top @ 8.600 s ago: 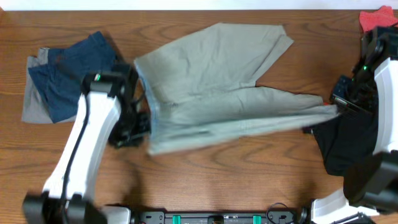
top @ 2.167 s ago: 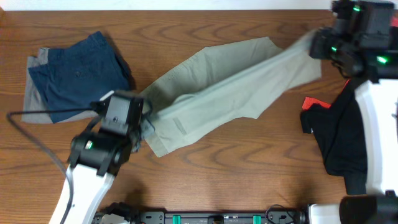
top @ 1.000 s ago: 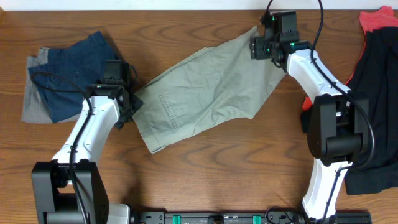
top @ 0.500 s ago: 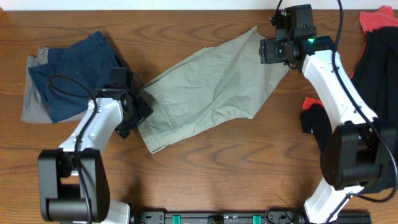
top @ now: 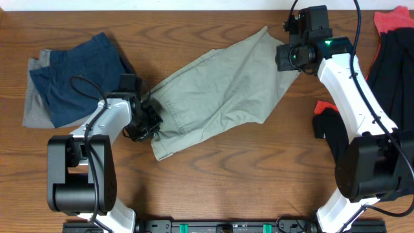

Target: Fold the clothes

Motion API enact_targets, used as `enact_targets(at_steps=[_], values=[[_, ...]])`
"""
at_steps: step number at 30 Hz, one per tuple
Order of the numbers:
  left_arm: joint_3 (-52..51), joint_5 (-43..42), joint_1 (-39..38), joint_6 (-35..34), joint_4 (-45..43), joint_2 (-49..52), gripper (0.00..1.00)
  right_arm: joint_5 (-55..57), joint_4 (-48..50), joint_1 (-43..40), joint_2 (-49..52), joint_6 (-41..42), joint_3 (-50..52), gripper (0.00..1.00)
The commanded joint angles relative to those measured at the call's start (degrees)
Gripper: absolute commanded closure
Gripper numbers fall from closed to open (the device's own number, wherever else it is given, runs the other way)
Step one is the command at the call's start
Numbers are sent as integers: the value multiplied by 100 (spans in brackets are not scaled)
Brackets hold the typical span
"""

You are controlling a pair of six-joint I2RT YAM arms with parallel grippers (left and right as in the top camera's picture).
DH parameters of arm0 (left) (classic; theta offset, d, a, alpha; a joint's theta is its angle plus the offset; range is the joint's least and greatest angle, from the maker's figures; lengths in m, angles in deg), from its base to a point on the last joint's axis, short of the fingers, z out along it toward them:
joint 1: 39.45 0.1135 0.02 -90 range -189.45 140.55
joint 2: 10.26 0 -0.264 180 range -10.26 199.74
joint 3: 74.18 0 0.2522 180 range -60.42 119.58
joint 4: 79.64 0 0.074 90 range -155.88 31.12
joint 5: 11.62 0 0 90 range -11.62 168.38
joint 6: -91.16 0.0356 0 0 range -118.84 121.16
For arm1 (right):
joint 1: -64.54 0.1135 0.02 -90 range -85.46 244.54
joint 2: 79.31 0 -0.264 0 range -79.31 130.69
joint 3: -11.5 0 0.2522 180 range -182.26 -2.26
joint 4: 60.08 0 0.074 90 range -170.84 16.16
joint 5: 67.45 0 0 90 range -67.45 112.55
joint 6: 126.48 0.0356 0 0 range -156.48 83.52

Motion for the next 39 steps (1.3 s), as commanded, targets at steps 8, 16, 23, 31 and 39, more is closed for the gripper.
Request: enact_targets(at_steps=[8, 16, 23, 31, 39], values=[[621, 566, 101, 745, 1585, -442, 93, -852, -297, 199, -17, -391, -81, 99], [1207, 586, 98, 885, 2387, -1626, 94, -1639, -509, 793, 304, -437, 131, 99], [1207, 503, 98, 883, 2516, -2450, 94, -1812, -142, 1639, 752, -424, 518, 99], [1209, 79, 98, 885, 2835, -2758, 94, -1762, 358, 2721, 1519, -208, 623, 99], [1362, -101, 101, 927, 3051, -3032, 94, -1764, 793, 3263, 2111, 328, 623, 99]])
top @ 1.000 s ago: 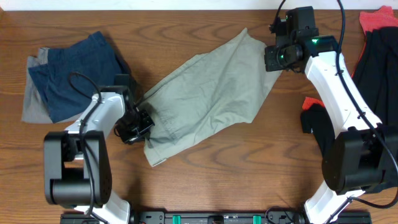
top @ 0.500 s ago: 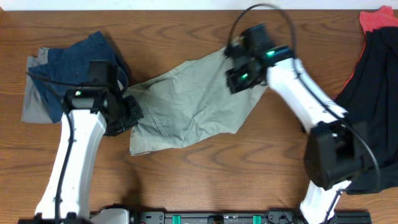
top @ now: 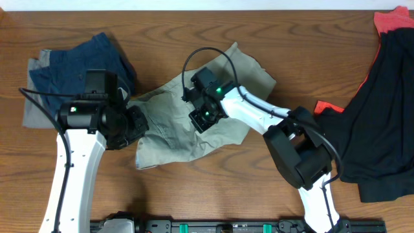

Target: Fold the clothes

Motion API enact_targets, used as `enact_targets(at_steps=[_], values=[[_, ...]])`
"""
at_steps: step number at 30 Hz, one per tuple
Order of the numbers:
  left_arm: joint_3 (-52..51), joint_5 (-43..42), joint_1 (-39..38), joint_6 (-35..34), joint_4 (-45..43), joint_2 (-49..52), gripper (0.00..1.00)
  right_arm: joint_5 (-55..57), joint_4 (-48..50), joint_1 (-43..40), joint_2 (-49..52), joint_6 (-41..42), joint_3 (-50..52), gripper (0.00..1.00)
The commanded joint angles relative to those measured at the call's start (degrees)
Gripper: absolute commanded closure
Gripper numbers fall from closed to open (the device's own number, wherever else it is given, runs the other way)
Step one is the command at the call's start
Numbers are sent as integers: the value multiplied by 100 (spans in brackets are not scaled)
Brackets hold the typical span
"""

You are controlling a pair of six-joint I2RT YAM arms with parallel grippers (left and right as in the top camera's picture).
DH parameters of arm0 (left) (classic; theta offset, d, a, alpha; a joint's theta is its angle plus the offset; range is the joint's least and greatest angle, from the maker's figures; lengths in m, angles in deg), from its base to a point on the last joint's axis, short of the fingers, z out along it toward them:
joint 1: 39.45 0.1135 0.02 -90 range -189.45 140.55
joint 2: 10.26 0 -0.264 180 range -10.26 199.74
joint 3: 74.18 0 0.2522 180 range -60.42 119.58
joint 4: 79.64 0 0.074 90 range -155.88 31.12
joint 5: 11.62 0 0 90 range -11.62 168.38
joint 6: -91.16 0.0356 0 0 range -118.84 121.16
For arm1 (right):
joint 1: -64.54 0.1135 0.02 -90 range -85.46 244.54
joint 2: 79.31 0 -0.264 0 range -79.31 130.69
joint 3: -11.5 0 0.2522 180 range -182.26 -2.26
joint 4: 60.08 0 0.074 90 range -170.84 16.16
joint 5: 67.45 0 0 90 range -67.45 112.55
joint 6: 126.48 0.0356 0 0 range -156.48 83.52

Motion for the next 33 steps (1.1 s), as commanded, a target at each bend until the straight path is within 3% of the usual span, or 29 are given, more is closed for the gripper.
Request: enact_targets(at_steps=[1, 14, 19, 27, 33], values=[[271, -129, 31, 125, 98, -225, 93, 31, 24, 173, 378, 275, 42, 99], [459, -105, 31, 208, 162, -507, 94, 501, 15, 144, 330, 271, 26, 99], [459, -109, 31, 197, -166, -503, 94, -184, -120, 46, 321, 271, 33, 99], [459, -459, 28, 4, -1134, -503, 94, -654, -232, 828, 321, 501, 48, 99], [459, -669, 28, 13, -1366, -479, 94, -61, -140, 1165, 306, 839, -85, 99]])
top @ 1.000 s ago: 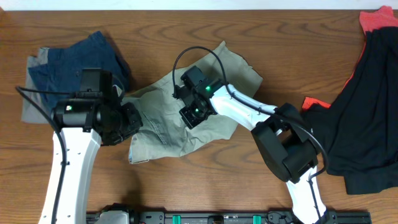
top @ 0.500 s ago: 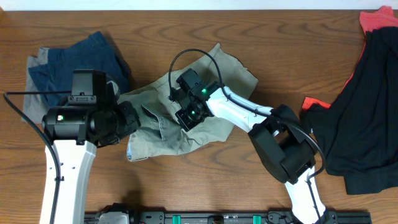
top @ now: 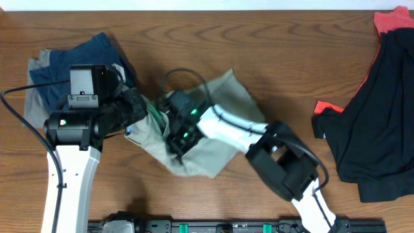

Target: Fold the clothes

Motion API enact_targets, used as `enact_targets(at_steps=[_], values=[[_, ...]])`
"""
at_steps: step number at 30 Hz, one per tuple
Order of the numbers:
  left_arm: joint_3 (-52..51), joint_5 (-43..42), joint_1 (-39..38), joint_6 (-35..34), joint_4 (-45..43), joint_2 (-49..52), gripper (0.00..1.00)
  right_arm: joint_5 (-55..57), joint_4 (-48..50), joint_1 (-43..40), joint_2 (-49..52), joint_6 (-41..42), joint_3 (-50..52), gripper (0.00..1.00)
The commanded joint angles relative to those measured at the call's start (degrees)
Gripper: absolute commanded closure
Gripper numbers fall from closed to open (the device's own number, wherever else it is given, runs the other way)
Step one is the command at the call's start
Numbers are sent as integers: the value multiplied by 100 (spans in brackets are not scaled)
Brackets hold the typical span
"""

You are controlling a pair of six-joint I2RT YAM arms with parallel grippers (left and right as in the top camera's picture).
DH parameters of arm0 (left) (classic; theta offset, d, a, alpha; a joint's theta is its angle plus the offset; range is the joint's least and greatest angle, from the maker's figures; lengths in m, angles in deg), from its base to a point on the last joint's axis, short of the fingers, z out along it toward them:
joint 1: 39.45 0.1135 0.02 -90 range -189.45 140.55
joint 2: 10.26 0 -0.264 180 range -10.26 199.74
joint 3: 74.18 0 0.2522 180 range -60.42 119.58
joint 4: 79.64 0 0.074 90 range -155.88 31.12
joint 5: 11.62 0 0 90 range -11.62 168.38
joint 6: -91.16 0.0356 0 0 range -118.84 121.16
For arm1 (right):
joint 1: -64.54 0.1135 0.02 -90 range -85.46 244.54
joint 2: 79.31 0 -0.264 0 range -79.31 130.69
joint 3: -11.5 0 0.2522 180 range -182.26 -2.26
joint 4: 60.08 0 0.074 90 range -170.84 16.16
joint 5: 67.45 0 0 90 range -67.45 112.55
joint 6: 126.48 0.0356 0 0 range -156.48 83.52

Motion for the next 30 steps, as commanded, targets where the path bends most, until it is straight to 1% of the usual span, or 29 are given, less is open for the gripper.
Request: enact_targets(at_steps=[1, 6, 12, 15, 18, 24, 30], values=[[173, -175, 28, -26, -85, -28, 94, 549, -184, 33, 151, 306, -103, 99], [173, -177, 28, 20, -66, 153, 94, 1012, -767, -509, -219, 304, -533, 94], [170, -243, 28, 20, -61, 404, 94, 1980, -1213, -1528, -813, 295, -647, 88], [170, -262, 28, 17, -70, 452, 94, 2094, -1534, -2002, -824, 98, -638, 89], [170, -483, 2, 17, -155, 455, 94, 2107, -1770, -2433, -763, -4, -487, 93], [170, -560, -278, -7, -254, 457, 94, 2109, -1613, -2800, -730, -2, 114, 94], [170, -560, -831, -103, -387, 529, 94, 2085, -1150, -2710, -728, 0, 767, 95]])
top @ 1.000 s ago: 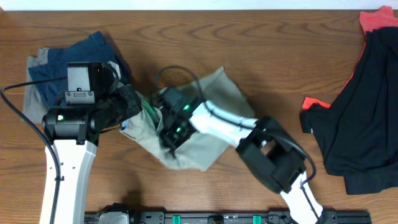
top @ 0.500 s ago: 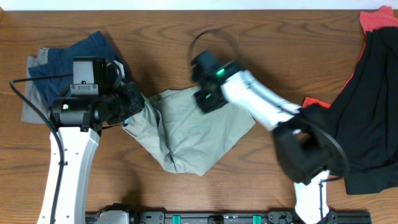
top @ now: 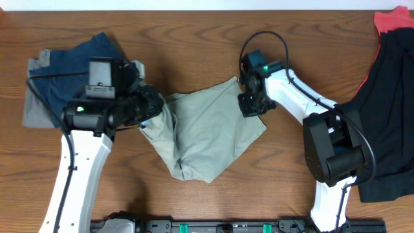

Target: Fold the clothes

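Observation:
An olive-green pair of shorts (top: 210, 136) lies doubled over in the middle of the table, its fold running down toward the front. My left gripper (top: 157, 110) is at the garment's left edge, where the cloth bunches up into its fingers. My right gripper (top: 250, 105) hovers over the upper right edge of the same garment. Its fingers are hidden under the wrist, so whether they hold cloth does not show.
Folded blue shorts (top: 71, 68) lie on a grey garment (top: 35, 107) at the far left. A black garment with red trim (top: 381, 123) is heaped at the right edge. A red piece (top: 393, 19) sits in the far right corner.
My right gripper has gone from the garment's left half, beside the left gripper, to its upper right edge. The cloth now lies flatter and wider. The left gripper stays at the left edge.
The olive shorts lay spread out diagonally with a gripper at each end. Then the right gripper was at the middle of the cloth, which was bunched. Then it was at the left end beside the left gripper. Now the garment lies doubled, right gripper back at the right.

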Motion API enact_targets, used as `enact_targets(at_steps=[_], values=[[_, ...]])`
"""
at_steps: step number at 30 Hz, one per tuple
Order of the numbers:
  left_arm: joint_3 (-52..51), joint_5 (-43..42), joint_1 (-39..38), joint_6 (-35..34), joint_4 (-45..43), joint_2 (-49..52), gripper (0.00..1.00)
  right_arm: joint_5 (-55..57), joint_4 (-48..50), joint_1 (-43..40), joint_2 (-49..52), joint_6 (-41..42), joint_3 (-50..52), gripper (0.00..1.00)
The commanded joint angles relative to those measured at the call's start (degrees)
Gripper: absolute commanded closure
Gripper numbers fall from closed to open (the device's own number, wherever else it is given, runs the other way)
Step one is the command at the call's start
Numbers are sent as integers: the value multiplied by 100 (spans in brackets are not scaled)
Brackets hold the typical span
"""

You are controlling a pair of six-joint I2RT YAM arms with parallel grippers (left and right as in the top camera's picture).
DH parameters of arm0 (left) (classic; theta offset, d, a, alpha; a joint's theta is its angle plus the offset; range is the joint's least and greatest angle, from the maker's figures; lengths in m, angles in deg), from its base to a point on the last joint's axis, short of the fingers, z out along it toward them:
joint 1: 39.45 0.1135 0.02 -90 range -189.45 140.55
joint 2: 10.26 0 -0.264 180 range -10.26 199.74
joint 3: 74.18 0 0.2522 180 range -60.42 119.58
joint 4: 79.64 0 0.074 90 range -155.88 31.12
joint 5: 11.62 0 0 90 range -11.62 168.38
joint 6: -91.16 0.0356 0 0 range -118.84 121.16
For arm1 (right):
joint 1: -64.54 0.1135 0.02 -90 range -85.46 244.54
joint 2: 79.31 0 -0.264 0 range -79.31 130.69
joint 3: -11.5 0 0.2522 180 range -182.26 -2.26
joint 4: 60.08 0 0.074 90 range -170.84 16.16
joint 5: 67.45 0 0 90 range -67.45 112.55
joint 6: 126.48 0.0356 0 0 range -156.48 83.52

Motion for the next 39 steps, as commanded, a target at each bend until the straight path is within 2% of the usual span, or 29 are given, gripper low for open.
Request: enact_targets(at_steps=[1, 7, 18, 20, 22, 24, 26, 29, 31, 35, 39], values=[[168, -127, -326, -160, -85, 103, 94, 9, 186, 114, 50, -55, 297, 95], [168, -125, -1023, -433, -514, 560, 94, 11, 348, 166, 50, 236, 459, 97], [168, -125, -1908, -1283, -1939, 1705, 94, 13, 267, 166, 50, 243, 459, 97], [168, -129, -1982, -1357, -2127, 1858, 94, 11, 262, 166, 50, 243, 459, 95], [168, -214, -2015, -1381, -2264, 1945, 93, 11, 260, 166, 50, 240, 459, 88], [168, -446, -2017, -1379, -2413, 1967, 93, 11, 262, 166, 48, 238, 457, 79], [170, -651, -1996, -1375, -2592, 1965, 85, 13, 258, 164, 48, 238, 450, 71], [170, -1071, -1862, -1246, -2804, 1958, 73, 15, 173, 114, 17, 238, 369, 67], [170, -1416, -1698, -1110, -2868, 1947, 68, 44, 57, 31, -33, 240, 247, 64], [170, -1980, -1178, -817, -2883, 1891, 66, 275, -317, -247, -236, 240, -219, 59], [170, -1976, -520, -514, -2894, 1860, 64, 369, -774, -553, -566, 236, -859, 58]])
